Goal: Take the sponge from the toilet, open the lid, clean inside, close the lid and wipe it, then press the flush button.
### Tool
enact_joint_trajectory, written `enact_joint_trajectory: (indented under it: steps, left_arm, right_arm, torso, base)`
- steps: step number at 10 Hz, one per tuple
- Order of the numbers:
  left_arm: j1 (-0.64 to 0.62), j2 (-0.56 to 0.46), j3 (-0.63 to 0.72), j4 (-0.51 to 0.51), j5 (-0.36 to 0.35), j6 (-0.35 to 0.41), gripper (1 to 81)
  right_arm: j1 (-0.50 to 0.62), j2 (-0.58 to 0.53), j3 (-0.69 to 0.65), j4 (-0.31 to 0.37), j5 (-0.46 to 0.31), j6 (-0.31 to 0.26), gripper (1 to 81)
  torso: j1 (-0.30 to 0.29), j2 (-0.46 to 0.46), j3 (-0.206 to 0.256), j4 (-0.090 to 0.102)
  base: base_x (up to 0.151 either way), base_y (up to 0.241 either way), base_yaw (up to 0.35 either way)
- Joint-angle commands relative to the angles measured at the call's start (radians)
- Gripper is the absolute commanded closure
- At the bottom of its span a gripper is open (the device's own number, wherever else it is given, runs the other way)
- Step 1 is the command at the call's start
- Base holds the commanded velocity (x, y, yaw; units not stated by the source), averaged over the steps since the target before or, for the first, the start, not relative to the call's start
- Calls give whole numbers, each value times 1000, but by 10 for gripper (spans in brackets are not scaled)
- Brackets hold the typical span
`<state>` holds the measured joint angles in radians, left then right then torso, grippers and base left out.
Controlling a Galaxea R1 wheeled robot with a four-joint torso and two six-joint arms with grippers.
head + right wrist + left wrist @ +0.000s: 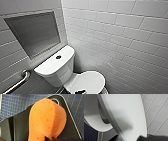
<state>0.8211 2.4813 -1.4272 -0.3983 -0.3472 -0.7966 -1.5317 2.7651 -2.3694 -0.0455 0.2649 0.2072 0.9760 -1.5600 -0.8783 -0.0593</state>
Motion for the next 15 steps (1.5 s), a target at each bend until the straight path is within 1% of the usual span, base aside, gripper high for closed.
enact_joint_trajectory:
  steps: [1, 3, 5, 7, 8, 12, 13, 15]
  left_arm:
    - [-148, -51, 16, 22, -111, -29, 10]
    - [-154, -64, 4, 27, -127, -90, 10]
    - [-162, -71, 4, 21, -130, -104, 10]
    - [-168, -91, 1, 24, -133, -153, 10]
    - [-173, -97, -4, 24, -150, -171, 10]
    - [-188, -128, -22, 24, -159, -231, 10]
    - [-190, -140, -25, 24, -176, -243, 10]
    - [-194, -169, -32, 24, -193, -294, 10]
  right_arm:
    - [8, -19, 4, -5, -58, 1, 811]
    - [9, -17, 4, -4, -58, 1, 811]
    - [9, -17, 4, -4, -58, 1, 811]
    - [9, -13, 3, -4, -58, 1, 811]
    - [11, -11, 3, -5, -59, 1, 811]
    - [9, 6, -23, -7, -59, 1, 811]
    - [11, 12, -34, -8, -59, 1, 811]
    - [9, 15, -36, -8, -59, 1, 811]
  torso:
    - [0, 0, 0, 0]
    - [0, 0, 0, 0]
    - [0, 0, 0, 0]
    - [0, 0, 0, 0]
    - [0, 0, 0, 0]
    - [0, 0, 0, 0]
    - [0, 0, 0, 0]
    - [0, 0, 0, 0]
  base:
    - [0, 0, 0]
    - [0, 0, 0]
    - [0, 0, 0]
    - [0, 0, 0]
    - [0, 0, 0]
    - [0, 0, 0]
    - [0, 0, 0]
    - [0, 0, 0]
